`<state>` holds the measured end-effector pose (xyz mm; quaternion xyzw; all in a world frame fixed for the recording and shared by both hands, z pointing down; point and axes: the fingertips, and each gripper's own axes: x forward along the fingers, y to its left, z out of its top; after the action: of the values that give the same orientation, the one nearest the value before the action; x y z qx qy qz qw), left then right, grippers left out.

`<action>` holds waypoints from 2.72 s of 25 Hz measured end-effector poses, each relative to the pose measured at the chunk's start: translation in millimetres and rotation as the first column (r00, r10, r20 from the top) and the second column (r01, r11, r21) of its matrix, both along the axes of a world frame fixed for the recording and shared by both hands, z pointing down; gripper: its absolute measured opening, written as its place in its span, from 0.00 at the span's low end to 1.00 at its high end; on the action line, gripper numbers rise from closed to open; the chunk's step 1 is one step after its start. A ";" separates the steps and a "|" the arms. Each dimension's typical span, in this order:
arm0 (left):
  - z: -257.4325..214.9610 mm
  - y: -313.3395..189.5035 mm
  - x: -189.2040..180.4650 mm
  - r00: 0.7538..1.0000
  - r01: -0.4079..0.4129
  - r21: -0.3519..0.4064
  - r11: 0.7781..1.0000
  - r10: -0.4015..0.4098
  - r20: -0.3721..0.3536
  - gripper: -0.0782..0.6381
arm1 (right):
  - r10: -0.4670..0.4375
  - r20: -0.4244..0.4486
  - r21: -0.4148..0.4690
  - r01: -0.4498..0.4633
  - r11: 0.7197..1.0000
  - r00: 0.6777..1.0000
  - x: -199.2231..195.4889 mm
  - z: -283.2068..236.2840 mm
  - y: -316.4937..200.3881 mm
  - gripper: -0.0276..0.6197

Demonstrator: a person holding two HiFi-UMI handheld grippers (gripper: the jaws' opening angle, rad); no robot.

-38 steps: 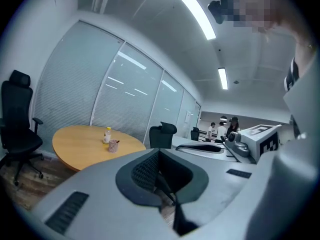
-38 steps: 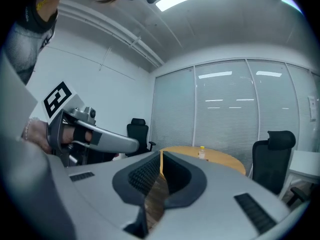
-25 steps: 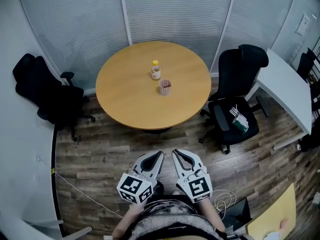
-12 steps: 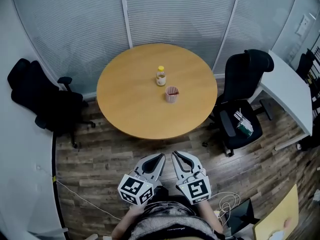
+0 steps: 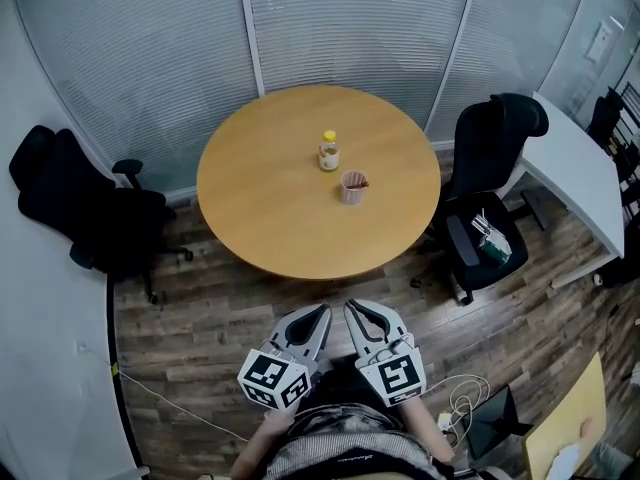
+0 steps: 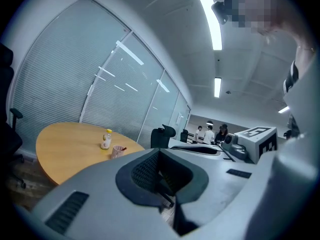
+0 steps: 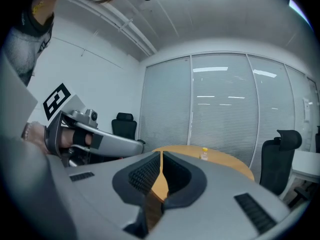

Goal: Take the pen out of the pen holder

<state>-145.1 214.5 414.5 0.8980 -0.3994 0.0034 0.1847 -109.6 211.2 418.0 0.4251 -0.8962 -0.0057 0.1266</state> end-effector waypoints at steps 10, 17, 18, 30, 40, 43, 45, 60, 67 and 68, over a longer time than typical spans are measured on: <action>12.3 -12.2 -15.3 0.999 0.044 -0.025 0.999 -0.044 -0.016 0.12 | -0.029 -0.031 -0.023 0.028 0.999 0.999 -12.9 7.8 -13.6 0.09; 13.0 -52.2 -13.5 0.998 0.057 -0.041 0.998 -0.058 -0.018 0.12 | -0.029 0.004 -0.039 0.030 0.999 1.000 -12.8 2.7 -54.8 0.09; 11.5 -59.4 -11.0 0.998 0.055 -0.038 0.998 -0.056 -0.017 0.12 | -0.029 0.004 -0.035 0.030 0.999 1.000 -10.7 2.2 -62.1 0.09; 1.9 -165.2 21.5 0.999 0.041 -0.015 0.999 -0.041 0.009 0.12 | -0.046 0.029 -0.024 0.047 0.999 0.999 13.5 -4.2 -166.0 0.09; 5.5 -223.1 38.4 0.997 0.070 -0.023 0.997 -0.069 0.030 0.12 | -0.103 0.002 -0.015 0.103 0.995 0.995 27.2 -1.0 -225.7 0.09; 6.3 -235.8 42.9 0.996 0.077 -0.024 0.997 -0.076 0.036 0.12 | -0.102 0.017 -0.025 0.102 0.994 0.995 33.0 0.2 -237.9 0.09; 7.6 -243.8 47.1 0.996 0.080 -0.025 0.997 -0.079 0.039 0.12 | -0.105 0.014 -0.025 0.106 0.994 0.994 38.1 2.4 -245.2 0.09; 23.1 -274.1 69.4 0.999 0.019 -0.050 0.999 -0.017 0.044 0.12 | -0.024 0.033 -0.049 0.025 0.998 0.999 62.5 12.8 -273.4 0.09; 17.3 -296.0 62.2 0.994 -0.089 -0.037 0.995 0.091 0.053 0.12 | 0.084 0.038 -0.044 -0.083 0.996 0.996 57.0 10.8 -291.8 0.09; 16.5 -300.1 60.3 0.993 -0.105 -0.036 0.994 0.107 0.055 0.12 | 0.095 0.034 -0.041 -0.094 0.995 0.995 55.0 10.5 -294.7 0.09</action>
<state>-84.8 -85.5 431.0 0.9143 -0.3561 0.0452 0.1875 -54.6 -83.5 428.5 0.4646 -0.8771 0.0256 0.1191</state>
